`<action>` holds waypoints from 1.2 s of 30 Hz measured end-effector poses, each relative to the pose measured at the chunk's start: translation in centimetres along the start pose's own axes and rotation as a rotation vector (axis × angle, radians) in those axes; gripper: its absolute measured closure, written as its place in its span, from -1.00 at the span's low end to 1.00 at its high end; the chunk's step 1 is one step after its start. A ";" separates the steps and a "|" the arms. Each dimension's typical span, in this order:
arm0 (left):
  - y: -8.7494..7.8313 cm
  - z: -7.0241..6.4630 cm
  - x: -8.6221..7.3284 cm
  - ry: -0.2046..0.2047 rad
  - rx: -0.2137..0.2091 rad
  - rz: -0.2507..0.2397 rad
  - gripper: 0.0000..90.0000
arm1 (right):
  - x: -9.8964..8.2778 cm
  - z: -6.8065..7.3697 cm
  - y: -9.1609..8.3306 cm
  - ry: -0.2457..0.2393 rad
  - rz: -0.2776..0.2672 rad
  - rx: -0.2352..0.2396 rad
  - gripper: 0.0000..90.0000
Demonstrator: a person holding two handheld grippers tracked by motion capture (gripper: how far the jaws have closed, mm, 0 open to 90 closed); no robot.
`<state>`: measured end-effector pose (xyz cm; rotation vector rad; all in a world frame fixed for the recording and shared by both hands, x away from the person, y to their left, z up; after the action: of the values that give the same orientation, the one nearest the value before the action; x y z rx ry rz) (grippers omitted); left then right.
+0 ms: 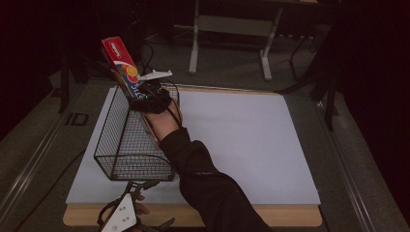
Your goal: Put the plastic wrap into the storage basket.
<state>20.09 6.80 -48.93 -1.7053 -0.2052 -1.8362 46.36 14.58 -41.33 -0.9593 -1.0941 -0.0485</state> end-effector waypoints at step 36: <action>0.1 -0.3 -0.1 0.022 0.002 0.012 -1.00 | -7.5 -1.1 6.1 0.093 0.302 -0.036 -0.14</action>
<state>19.92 6.60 -49.07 -1.6806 -0.1867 -1.8444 46.29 14.49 -51.05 -1.1343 -0.8567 0.1334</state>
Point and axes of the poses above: each handheld gripper's, and its own axes: y roughly forward along the jaws, x roughly out of its top, z roughly to its left, the point moved 10 cm from there along y, roughly forward along the jaws, and after that the axes turned 9 degrees about z, right-handed, at the moved point
